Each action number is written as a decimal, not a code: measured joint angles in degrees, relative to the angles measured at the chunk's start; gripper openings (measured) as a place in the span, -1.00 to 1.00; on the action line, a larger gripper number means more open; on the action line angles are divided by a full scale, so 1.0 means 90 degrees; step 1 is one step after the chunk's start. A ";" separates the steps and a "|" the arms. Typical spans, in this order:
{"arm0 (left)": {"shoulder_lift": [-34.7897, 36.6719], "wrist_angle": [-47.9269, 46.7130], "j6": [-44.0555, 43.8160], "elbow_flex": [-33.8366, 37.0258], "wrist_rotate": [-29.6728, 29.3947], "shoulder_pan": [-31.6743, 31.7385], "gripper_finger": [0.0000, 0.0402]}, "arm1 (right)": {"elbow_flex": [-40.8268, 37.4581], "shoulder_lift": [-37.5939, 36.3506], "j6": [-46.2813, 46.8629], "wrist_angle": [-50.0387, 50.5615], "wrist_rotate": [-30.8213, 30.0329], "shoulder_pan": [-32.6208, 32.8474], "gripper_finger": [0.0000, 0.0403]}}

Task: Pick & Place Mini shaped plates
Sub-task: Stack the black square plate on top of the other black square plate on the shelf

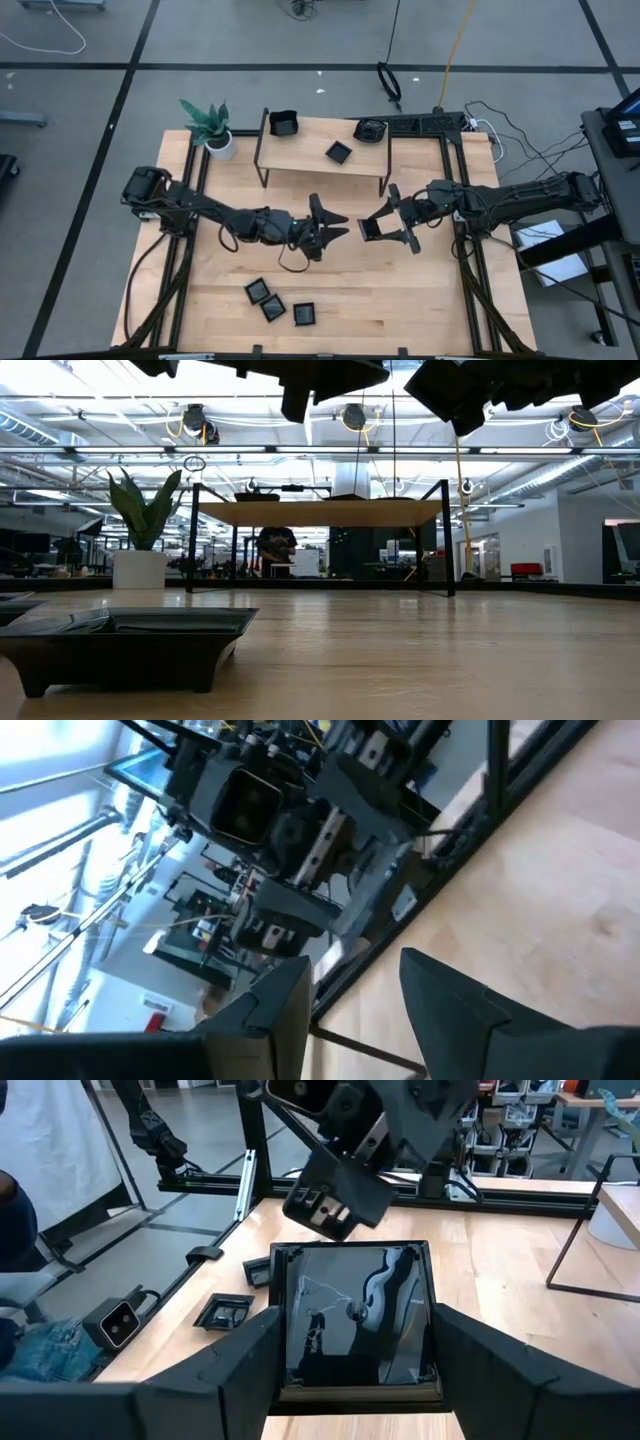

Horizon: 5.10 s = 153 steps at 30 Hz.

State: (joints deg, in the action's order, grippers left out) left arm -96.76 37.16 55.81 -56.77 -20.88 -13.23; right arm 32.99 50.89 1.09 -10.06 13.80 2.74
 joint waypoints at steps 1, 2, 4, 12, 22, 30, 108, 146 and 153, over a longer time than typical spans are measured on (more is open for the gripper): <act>-0.0026 0.0102 0.0001 0.0000 0.0071 0.0033 -0.20 | 0.0000 0.0000 -0.0001 -0.0007 0.0000 0.0000 0.18; -0.0050 0.0122 0.0009 -0.0011 0.0135 0.0057 -0.20 | 0.0000 0.0000 0.0001 -0.0004 0.0000 0.0000 0.18; -0.0124 0.0074 0.0075 -0.0058 0.0146 0.0083 -0.20 | 0.0000 0.0000 0.0001 -0.0003 0.0000 0.0000 0.18; -0.0735 0.0261 0.1218 -0.0473 -0.0132 -0.0030 -0.20 | 0.0000 0.0000 0.0001 -0.0005 0.0000 0.0000 0.18; -0.1347 0.0382 0.2073 -0.1357 -0.0468 -0.0111 -0.20 | 0.0002 0.0002 -0.0001 -0.0056 0.0005 0.0000 0.18; -0.1401 0.0388 0.2265 -0.1382 -0.0929 -0.0222 -0.20 | 0.0002 0.0002 -0.0028 -0.0051 0.0007 0.0000 0.18; 0.0133 -0.7231 -0.7770 -0.3537 0.2767 0.4223 -0.99 | 0.0002 -0.0002 -0.0868 0.0047 -0.0027 -0.0007 0.18; -0.0801 -0.7102 -0.7874 -0.3526 0.2700 0.4204 -0.53 | 0.0002 -0.0002 -0.0866 0.0051 -0.0024 -0.0007 0.18; -0.0444 -0.7027 -0.6416 -0.3526 0.2474 0.4125 -0.18 | 0.0002 0.0000 -0.0866 0.0109 -0.0024 -0.0007 0.18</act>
State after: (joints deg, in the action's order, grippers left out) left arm -100.75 -26.08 -1.93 -88.51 1.39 23.89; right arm 33.01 50.89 -6.70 -9.08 13.58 2.68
